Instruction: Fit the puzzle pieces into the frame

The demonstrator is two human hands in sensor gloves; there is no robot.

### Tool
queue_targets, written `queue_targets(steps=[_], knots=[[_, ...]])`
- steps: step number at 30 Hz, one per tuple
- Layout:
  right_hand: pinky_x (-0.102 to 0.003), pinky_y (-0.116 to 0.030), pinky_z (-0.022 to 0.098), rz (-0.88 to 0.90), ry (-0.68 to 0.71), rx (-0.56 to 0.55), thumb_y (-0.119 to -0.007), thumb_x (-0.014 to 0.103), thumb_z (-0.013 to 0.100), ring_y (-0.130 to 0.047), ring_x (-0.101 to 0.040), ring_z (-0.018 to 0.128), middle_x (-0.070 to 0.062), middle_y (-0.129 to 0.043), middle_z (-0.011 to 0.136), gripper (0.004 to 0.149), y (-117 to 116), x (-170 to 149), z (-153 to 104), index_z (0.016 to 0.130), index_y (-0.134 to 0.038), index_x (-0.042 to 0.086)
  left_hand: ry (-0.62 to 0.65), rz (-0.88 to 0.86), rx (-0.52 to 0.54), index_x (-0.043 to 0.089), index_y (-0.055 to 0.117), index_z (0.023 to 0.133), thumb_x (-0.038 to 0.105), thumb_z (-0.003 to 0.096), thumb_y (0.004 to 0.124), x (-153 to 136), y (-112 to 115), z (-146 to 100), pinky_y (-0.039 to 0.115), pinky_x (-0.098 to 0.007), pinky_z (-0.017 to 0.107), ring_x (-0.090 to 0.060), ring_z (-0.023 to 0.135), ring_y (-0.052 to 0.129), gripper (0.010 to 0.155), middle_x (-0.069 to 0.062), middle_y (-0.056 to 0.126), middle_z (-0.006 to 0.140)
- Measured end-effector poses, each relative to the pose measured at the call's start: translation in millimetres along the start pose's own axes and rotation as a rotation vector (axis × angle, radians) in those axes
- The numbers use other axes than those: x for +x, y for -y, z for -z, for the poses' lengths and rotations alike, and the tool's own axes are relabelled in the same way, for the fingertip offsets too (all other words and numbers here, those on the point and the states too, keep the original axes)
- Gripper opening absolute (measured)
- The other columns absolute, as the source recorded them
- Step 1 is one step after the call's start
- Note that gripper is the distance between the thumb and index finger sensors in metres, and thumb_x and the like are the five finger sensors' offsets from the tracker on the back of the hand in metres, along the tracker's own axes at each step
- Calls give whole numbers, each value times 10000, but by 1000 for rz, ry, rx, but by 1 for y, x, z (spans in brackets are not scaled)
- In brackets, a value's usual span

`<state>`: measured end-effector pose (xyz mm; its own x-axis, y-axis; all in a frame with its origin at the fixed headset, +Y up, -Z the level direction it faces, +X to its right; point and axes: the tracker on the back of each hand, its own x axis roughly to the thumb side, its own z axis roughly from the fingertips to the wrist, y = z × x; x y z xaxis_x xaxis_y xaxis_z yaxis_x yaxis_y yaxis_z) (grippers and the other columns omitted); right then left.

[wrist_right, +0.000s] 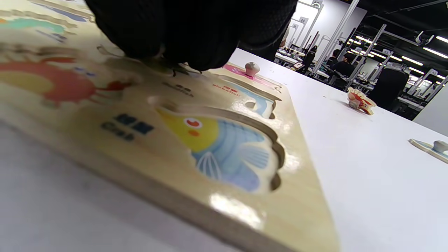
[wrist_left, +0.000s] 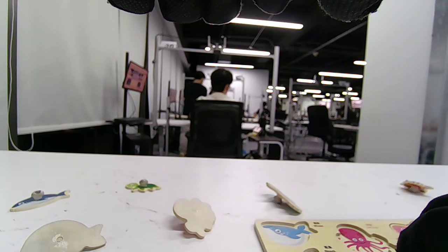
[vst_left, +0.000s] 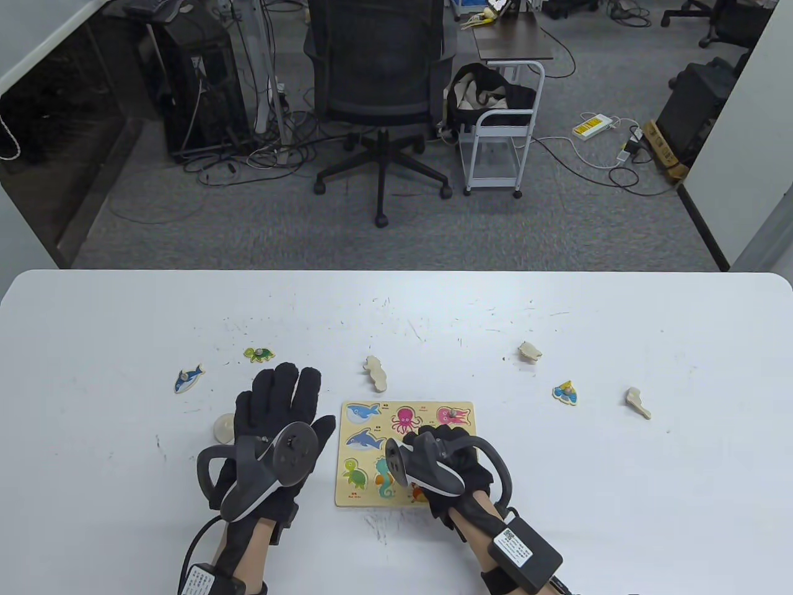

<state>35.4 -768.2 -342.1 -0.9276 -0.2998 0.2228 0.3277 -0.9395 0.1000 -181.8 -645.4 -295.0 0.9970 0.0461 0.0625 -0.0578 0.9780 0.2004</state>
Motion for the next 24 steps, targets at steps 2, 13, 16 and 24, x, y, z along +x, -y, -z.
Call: queue_targets(steps=[2,13,16,24], knots=[[-411,-767,631,14,1,6,-875,424,438,-962,-128,700,123,-906,859,436,-1,-1,0,865,-788,403,-1,-2,1,383,415,1178,659,518,624,0,0,0,523,-594,841,-360,1176,510,745,-49,492,1289],[-441,-717,692,147,-33,1,-839,480,439,-914,-166,826,109,-840,964,522,18,-36,-6,942,-725,397,-17,-9,9,384,417,1178,661,518,621,-4,-2,-1,522,-595,842,-358,1176,513,745,-46,499,1288],[-453,-700,708,154,-96,-22,-836,485,441,-895,-186,866,92,-818,994,542,33,-64,-5,959,-709,390,-26,-14,15,385,417,1178,661,519,621,-8,-4,-2,523,-595,842,-360,1176,512,743,-45,497,1289],[-469,-664,738,217,-341,-9,-822,505,447,-846,-222,931,69,-756,1058,598,52,-146,7,1007,-645,389,-51,-28,22,386,415,1179,662,520,619,-15,-8,-3,520,-595,844,-358,1179,507,744,-46,495,1290]])
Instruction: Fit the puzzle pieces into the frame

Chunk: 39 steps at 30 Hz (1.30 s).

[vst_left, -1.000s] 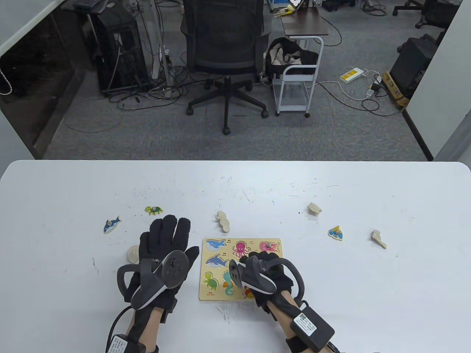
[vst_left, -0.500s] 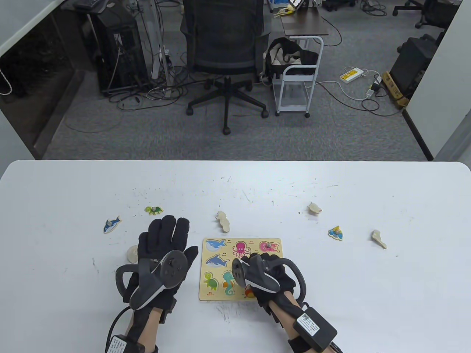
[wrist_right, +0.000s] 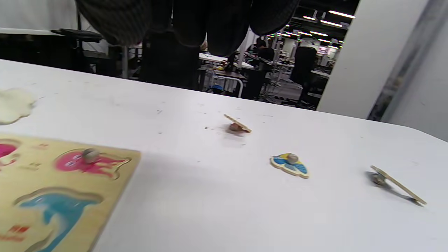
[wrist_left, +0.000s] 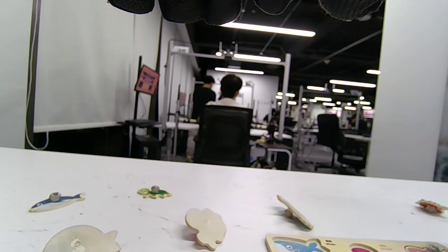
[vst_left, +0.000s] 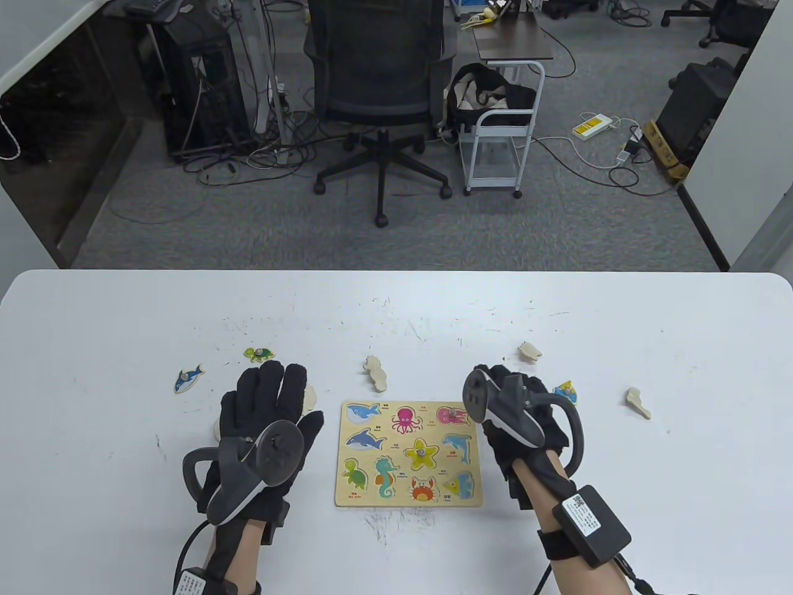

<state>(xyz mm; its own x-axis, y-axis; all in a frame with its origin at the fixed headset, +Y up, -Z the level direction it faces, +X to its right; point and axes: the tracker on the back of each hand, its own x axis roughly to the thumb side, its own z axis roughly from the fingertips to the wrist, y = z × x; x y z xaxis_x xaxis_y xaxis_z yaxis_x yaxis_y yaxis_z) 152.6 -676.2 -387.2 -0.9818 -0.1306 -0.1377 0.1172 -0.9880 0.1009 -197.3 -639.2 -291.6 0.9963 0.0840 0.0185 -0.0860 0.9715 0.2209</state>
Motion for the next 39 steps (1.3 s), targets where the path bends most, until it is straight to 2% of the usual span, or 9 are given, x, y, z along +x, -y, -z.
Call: queue_targets(steps=[6,12,18,28,39], knots=[[-495,-617,762,100,-232,59,-804,521,460,-796,-254,965,56,-710,1095,625,3,-49,35,1036,-605,386,-7,-3,1,388,418,1179,663,520,618,-2,-1,-1,519,-596,844,-358,1179,507,742,-47,493,1291],[-466,-655,738,12,-393,96,-805,524,456,-850,-207,900,81,-766,1044,588,-19,-75,67,1007,-650,389,-18,1,-5,386,419,1180,662,520,619,-4,0,1,520,-596,844,-359,1179,508,742,-44,495,1291],[-442,-693,698,23,-490,134,-811,517,457,-898,-170,784,95,-840,947,531,-43,-85,81,960,-713,380,-19,12,-8,389,417,1179,664,520,617,-4,0,1,520,-595,844,-360,1180,506,741,-45,494,1292],[-431,-718,673,-42,-526,200,-821,513,446,-925,-151,728,102,-886,881,487,-74,-79,83,911,-762,382,-17,37,-38,390,416,1180,664,520,616,0,7,4,519,-596,845,-359,1180,506,742,-46,493,1293],[-424,-734,658,-85,-531,201,-853,477,435,-938,-151,694,102,-913,834,458,-79,-77,80,877,-788,376,-19,45,-52,389,417,1180,665,520,617,2,7,5,520,-597,844,-361,1180,508,743,-45,495,1293]])
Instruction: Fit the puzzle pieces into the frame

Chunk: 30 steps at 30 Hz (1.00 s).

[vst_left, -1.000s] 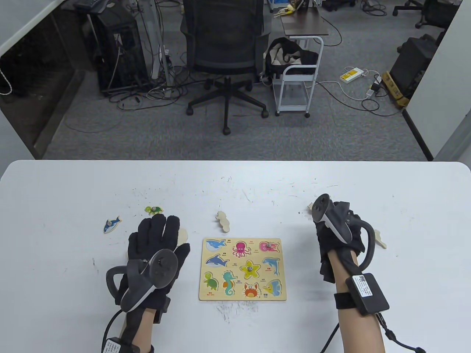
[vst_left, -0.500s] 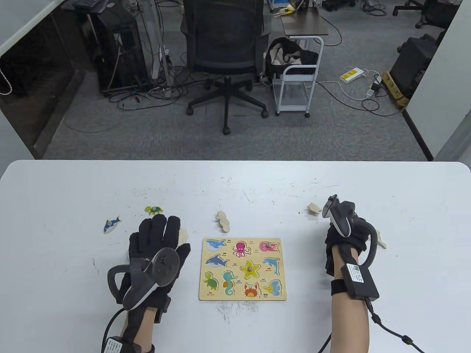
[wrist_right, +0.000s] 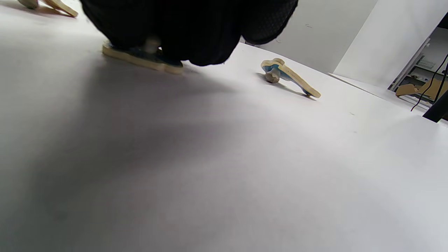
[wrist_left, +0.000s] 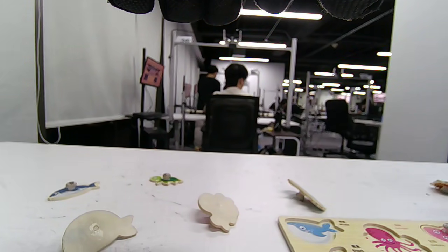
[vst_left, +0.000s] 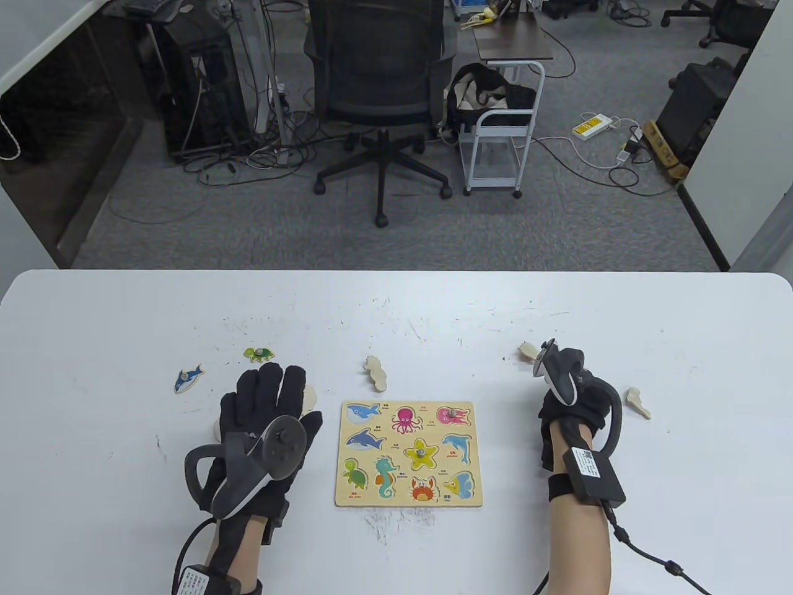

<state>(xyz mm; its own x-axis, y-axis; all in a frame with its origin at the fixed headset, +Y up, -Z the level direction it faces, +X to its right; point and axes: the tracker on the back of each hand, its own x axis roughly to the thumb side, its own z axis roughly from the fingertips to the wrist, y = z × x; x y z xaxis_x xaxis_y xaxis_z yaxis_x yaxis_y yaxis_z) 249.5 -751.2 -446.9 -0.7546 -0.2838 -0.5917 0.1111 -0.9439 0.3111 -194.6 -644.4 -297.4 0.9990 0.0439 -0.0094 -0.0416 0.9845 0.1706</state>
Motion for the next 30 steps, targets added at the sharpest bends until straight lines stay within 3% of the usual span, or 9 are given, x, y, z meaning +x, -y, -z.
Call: queue_targets(steps=[11,18,30], knots=[[-417,-750,647,12,-6,-30,-867,462,430,-953,-133,681,109,-923,822,442,4,-1,2,860,-801,379,0,5,-7,391,415,1180,664,521,616,1,0,0,520,-595,845,-359,1180,510,741,-44,498,1291],[-424,-757,643,125,105,-51,-874,439,440,-956,-140,696,103,-908,852,454,23,-13,-12,880,-785,373,2,-6,-8,389,414,1181,665,521,615,1,0,0,520,-596,845,-360,1180,508,743,-45,498,1291],[-423,-762,644,173,450,-226,-895,410,436,-957,-137,722,110,-899,876,435,54,-13,-93,860,-799,397,8,-16,-4,389,414,1181,665,522,615,1,0,0,520,-596,844,-359,1180,509,743,-45,497,1292]])
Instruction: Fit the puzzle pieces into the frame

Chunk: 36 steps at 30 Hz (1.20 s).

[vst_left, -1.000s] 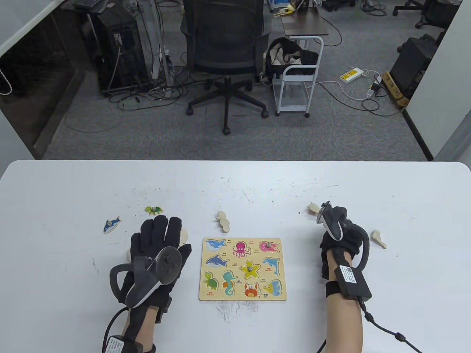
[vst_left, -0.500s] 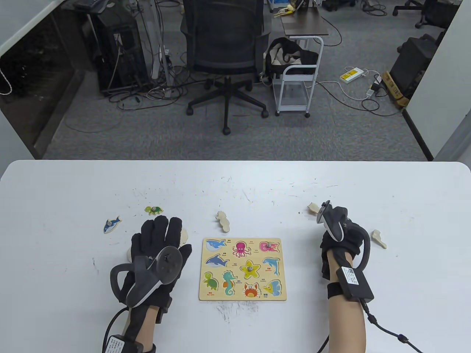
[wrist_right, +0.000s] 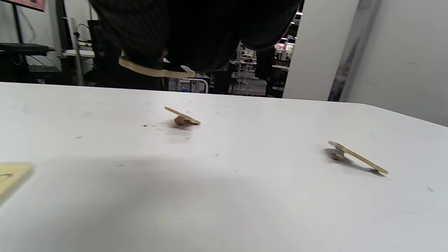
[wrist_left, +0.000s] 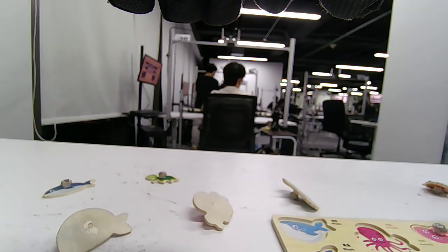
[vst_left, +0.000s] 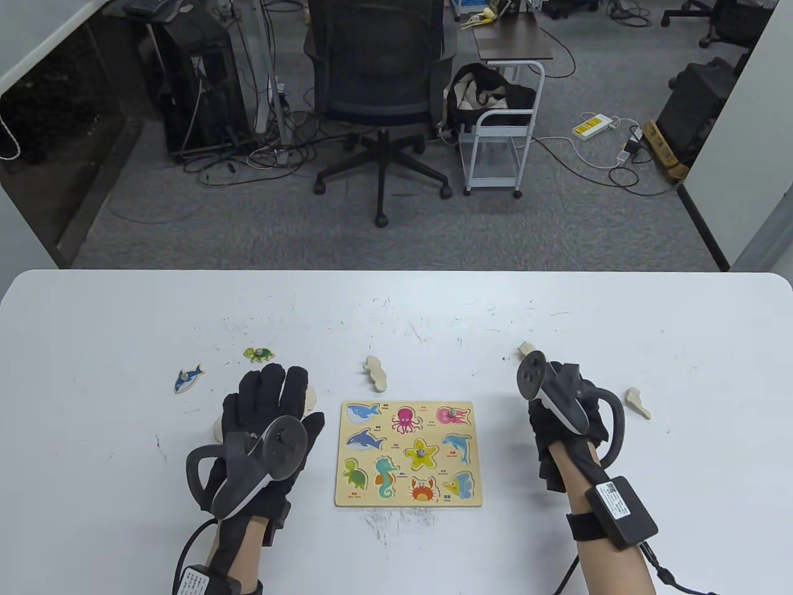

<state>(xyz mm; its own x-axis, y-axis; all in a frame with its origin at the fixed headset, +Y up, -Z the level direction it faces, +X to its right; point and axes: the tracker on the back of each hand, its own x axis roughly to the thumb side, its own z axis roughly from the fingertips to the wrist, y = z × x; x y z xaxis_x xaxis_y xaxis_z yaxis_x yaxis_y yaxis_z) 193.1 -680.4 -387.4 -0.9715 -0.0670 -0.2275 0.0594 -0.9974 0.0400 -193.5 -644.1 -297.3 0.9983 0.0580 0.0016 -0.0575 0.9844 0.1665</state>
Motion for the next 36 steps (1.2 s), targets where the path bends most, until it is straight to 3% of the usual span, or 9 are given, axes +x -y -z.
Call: queue_targets(steps=[9,17,25,36], knots=[[-418,-766,645,24,268,-77,-903,404,428,-958,-132,725,113,-897,878,437,11,29,-58,853,-801,401,-5,0,7,390,414,1180,665,521,615,-2,-1,-1,520,-596,844,-359,1180,509,742,-45,498,1291],[-416,-770,641,-46,422,-36,-903,410,426,-960,-128,718,116,-900,873,435,-7,42,-90,849,-803,402,-7,8,18,388,410,1181,665,521,614,-2,-1,-1,515,-597,846,-360,1182,502,745,-43,493,1293],[-412,-771,638,-218,510,-45,-900,418,423,-961,-124,714,121,-902,868,437,-40,54,-107,848,-802,404,-5,3,16,390,412,1181,665,521,615,-3,-1,-1,516,-598,845,-362,1181,502,743,-46,492,1293],[-410,-774,635,-285,584,-18,-896,424,422,-963,-120,708,121,-903,865,437,-59,66,-113,848,-800,404,-4,-3,12,390,413,1181,665,521,615,-3,-1,-1,517,-598,845,-358,1182,504,743,-44,496,1292]])
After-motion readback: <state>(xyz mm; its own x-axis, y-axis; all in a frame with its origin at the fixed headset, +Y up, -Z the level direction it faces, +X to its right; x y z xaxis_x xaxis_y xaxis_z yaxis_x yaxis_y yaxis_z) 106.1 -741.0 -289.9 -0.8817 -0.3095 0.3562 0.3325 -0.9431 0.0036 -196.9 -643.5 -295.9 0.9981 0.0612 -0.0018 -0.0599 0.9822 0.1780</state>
